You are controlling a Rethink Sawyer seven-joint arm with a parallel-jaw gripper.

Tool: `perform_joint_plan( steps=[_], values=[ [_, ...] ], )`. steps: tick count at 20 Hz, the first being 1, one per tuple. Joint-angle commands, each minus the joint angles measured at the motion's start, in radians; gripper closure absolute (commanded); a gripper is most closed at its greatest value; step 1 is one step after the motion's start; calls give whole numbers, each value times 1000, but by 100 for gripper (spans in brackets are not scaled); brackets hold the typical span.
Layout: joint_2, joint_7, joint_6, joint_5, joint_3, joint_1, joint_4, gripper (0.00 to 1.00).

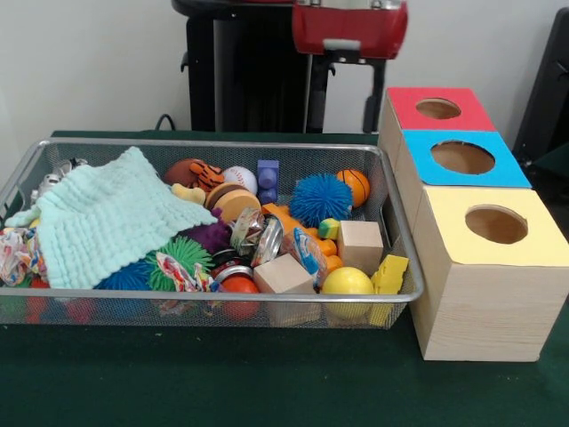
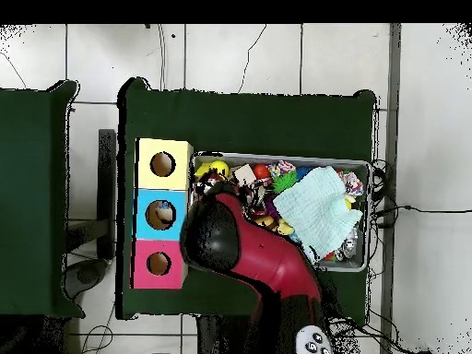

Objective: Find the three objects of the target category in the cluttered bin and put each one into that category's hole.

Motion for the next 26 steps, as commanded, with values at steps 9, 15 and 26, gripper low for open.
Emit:
perform_joint_plan(
  steps=[9, 15, 26],
  values=[
    [88, 97, -135, -242, 97, -71, 74, 0],
    [144, 165, -208, -259, 80, -61, 68, 0],
    [153, -203, 79, -564, 342, -306, -43, 0]
  ],
)
